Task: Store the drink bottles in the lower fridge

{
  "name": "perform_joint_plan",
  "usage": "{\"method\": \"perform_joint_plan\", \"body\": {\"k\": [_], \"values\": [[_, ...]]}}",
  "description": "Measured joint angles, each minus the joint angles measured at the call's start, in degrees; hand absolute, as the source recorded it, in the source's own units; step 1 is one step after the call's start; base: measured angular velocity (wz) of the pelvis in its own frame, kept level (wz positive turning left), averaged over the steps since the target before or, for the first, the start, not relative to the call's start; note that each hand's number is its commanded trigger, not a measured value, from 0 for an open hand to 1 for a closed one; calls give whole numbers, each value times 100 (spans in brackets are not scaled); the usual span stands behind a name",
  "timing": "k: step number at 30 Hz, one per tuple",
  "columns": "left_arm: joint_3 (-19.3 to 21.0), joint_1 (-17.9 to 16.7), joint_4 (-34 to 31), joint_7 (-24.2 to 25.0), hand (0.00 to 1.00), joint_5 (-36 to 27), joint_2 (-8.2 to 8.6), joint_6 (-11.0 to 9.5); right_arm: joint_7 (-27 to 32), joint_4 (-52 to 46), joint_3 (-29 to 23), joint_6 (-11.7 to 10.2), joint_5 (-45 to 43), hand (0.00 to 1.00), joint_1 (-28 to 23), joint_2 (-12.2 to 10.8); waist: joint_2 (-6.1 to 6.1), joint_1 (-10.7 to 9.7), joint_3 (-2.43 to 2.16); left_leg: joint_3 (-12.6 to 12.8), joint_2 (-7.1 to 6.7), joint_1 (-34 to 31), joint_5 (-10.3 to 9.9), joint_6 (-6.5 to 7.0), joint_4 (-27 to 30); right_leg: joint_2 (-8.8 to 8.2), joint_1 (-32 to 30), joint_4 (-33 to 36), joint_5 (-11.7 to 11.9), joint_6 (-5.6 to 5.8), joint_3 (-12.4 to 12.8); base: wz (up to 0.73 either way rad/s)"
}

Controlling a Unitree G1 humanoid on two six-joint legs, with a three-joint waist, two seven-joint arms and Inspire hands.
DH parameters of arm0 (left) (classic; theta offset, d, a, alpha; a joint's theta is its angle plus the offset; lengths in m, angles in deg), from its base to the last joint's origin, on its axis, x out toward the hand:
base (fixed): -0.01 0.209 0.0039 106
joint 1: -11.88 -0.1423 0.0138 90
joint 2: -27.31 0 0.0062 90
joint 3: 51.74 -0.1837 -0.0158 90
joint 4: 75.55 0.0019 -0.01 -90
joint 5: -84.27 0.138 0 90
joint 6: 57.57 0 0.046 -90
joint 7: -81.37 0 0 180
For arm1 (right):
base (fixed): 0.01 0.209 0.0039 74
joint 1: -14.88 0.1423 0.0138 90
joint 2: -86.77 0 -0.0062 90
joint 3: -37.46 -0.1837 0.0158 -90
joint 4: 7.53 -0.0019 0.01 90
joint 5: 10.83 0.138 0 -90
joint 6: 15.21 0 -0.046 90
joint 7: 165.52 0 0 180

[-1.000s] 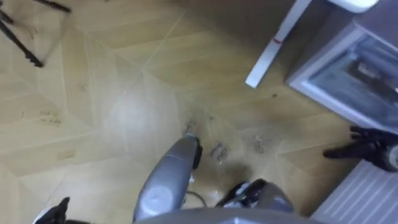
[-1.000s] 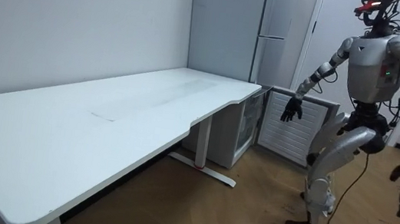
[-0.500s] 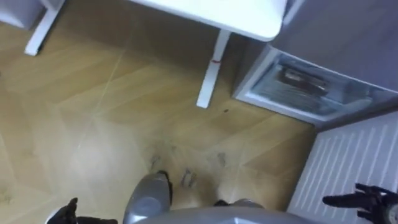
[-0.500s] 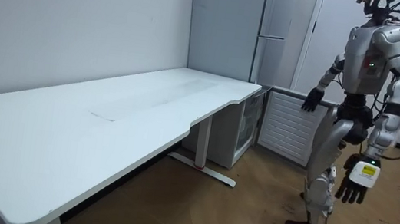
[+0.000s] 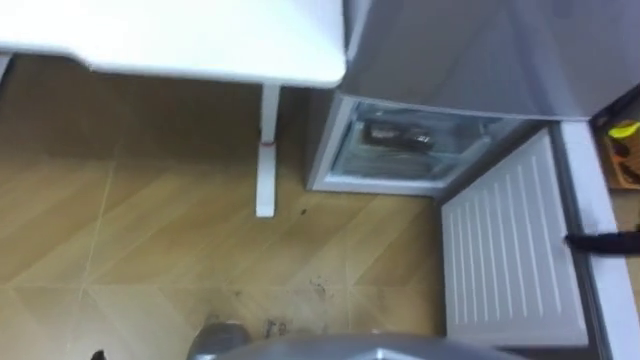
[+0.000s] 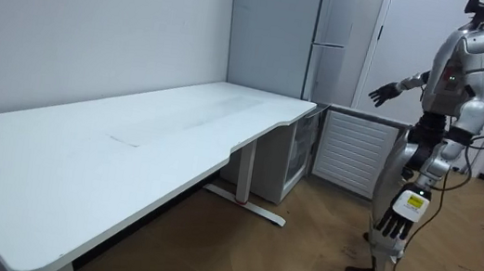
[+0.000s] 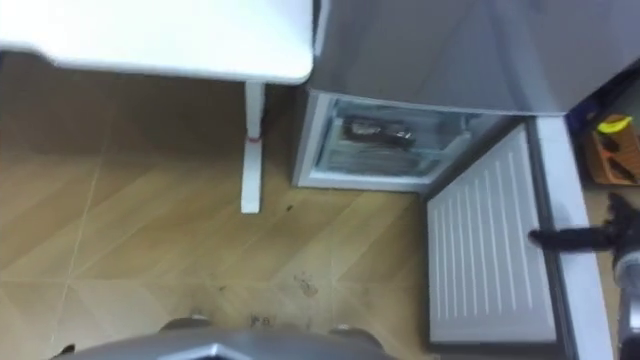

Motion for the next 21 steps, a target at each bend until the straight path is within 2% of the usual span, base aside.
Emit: {"method": "perform_joint_plan", "body": {"k": [1, 4, 9, 14, 15, 21], "values": [[35, 7, -2, -23, 0, 1, 16, 0, 76, -60, -33, -25, 4, 0, 0, -1, 9, -34, 0, 5, 0, 28, 0, 0, -28, 7, 42, -43, 17, 6, 4, -13], [320, 44, -5, -212, 0, 1, 200, 0, 471, -350, -259, -124, 5, 0, -1, -3, 52, -181, -14, 61, -19, 169, 1, 2, -167, 7, 140, -101, 50, 23, 50, -9], [390, 68, -3, -302, 0, -20, 338, -2, 847, -388, -393, -306, 30, 0, 5, -1, 107, -242, -21, 186, -6, 298, 12, -21, -285, 39, 133, -103, 53, 20, 173, -12], [407, 54, -20, -315, 0, 36, 342, -1, 970, -266, -397, -322, 160, 0, 6, -1, 141, -299, 0, 188, -9, 325, 21, -35, -348, 46, 129, -121, 53, 19, 172, -3], [445, 55, -54, -313, 0, 54, 337, -2, 971, -19, -404, -382, 290, 0, 32, -1, 137, -283, -2, 175, -10, 324, 20, -35, -348, 47, 130, -122, 53, 19, 160, 4], [647, 17, -130, -308, 0, 269, 324, -6, 1009, 658, -495, -380, 921, 0, -96, -2, 116, -282, -5, 166, -10, 317, 19, -36, -339, 48, 132, -124, 53, 19, 157, 1]]}}
